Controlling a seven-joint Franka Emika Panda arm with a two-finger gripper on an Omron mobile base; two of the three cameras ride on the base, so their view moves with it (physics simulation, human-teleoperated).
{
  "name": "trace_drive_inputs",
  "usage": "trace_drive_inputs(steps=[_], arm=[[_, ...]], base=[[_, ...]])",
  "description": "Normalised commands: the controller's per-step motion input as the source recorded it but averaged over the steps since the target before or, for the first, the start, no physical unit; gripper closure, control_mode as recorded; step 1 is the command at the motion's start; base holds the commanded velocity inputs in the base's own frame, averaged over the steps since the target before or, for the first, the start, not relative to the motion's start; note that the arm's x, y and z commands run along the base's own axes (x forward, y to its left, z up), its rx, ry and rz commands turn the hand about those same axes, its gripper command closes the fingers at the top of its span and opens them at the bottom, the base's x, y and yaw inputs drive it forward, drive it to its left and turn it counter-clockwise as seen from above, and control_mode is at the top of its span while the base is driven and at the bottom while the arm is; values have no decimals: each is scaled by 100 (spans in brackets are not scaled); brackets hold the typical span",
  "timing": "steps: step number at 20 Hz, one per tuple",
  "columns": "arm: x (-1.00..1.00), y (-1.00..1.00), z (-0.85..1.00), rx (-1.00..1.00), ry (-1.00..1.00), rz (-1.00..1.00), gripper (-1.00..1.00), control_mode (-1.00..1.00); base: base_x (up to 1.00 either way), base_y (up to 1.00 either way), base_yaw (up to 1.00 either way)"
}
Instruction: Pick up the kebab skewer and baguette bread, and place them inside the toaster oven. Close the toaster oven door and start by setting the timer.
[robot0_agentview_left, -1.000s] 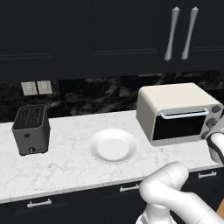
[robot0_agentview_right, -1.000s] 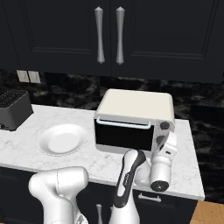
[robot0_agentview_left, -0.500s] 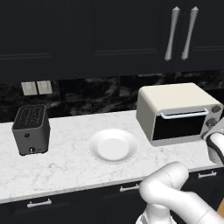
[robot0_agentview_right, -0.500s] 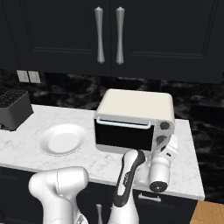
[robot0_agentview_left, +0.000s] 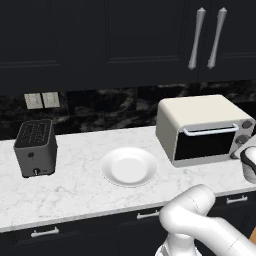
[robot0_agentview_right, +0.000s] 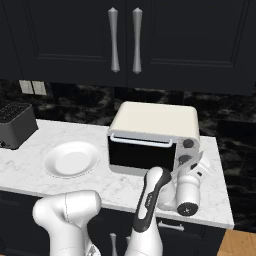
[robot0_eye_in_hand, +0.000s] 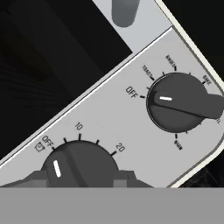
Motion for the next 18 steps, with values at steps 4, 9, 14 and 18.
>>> trace_drive_inputs(steps=[4,9,14,18], arm=[[0,1,0,16,0,0,100,-100],[0,6,0,15,0,0,100,-100],[1,0,3,15,2,0,100,-100],[0,0,0,16,2,0,100,-100]], base=[[0,0,0],[0,0,0],[0,0,0],[0,0,0]])
